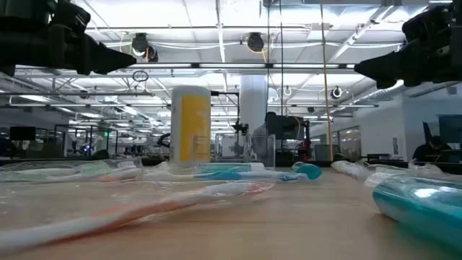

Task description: Pick & Place toothbrushing station

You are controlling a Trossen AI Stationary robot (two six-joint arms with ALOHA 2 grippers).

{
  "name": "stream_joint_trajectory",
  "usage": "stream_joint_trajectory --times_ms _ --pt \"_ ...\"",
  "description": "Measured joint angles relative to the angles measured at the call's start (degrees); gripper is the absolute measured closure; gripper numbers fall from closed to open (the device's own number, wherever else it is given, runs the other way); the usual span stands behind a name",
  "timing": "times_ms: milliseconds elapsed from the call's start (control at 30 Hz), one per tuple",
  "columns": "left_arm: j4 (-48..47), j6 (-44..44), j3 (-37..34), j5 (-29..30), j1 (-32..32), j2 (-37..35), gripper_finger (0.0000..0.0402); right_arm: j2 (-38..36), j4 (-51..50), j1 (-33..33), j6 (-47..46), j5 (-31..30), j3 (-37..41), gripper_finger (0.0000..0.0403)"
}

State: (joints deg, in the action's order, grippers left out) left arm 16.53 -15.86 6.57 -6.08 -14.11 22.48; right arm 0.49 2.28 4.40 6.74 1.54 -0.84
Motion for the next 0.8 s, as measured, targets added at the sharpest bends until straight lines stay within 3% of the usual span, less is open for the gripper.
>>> stream_joint_trajectory --times_ms 233,467,667,800 --pt "0.00 0.00 0.00 0.01 -0.01 0.01 0.0266 0.00 0.01 -0.02 0.05 0.00 0.00 0.0312" --pt "0.00 0.00 0.00 0.00 -0.02 0.00 0.0266 0.00 0.04 -0.01 10.50 0.00 0.04 0.0312" --pt "0.07 0.02 0.01 0.00 -0.02 0.02 0.0266 0.00 0.04 -0.02 11.52 0.02 0.04 0.0312" --pt "0.09 1.69 0.00 0.00 -0.02 0.01 0.0266 0.00 0.22 -0.08 -0.39 2.19 0.04 0.0312"
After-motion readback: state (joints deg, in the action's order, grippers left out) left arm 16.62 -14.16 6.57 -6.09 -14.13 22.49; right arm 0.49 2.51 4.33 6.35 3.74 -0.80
